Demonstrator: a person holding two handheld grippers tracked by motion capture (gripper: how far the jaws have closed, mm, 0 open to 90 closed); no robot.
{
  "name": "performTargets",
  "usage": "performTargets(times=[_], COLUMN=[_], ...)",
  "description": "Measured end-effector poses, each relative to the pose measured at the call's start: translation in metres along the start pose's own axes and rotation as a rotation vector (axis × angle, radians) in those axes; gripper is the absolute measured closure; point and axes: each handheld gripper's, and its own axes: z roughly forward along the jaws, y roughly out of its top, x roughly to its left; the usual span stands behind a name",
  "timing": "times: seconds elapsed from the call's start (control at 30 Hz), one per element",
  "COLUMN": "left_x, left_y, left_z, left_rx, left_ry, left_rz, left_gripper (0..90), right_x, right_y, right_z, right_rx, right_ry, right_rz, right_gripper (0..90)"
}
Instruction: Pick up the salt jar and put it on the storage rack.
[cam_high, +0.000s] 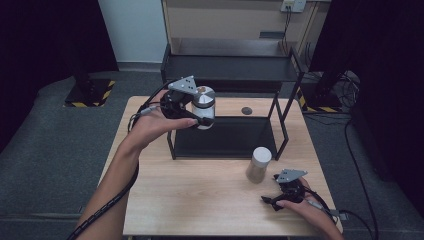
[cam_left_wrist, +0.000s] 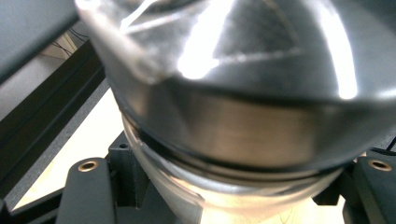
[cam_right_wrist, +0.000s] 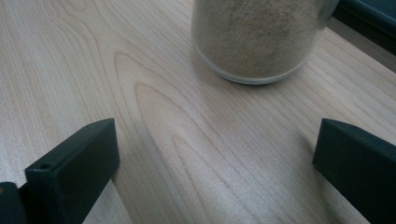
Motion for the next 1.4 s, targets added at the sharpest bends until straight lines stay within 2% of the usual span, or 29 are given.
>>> performTargets(times=[0.13, 0.57, 0.87, 0.97, 1.4], left_x=[0.005, 0.020, 0.030, 0.034, 0.047], left_y=[0.009, 0.041, 0.064, 0.073, 0.087], left_z=[0.000, -0.008, -0.010, -0.010, -0.009], left_rx=[0.011, -0.002, 0.002, 0.019, 0.005], left_ry=[-0.004, -0.016, -0.004, 0.001, 0.036], left_rz=[0.011, 0.029, 0.037, 0.040, 0.016], left_gripper=[29.6, 29.6, 29.6, 29.6, 29.6], right_x=[0.000, 0.000, 0.000, 0.000, -0.001], right_y=[0.000, 0.000, 0.000, 0.000, 0.000], right_z=[0.000, 0.000, 0.000, 0.000, 0.000], right_rx=[0.000, 0.000, 0.000, 0.000, -0.001], right_ry=[0.000, 0.000, 0.000, 0.000, 0.003], right_rz=[0.000, 0.000, 0.000, 0.000, 0.000], right_gripper=[1.2, 1.2, 1.2, 1.2, 1.4])
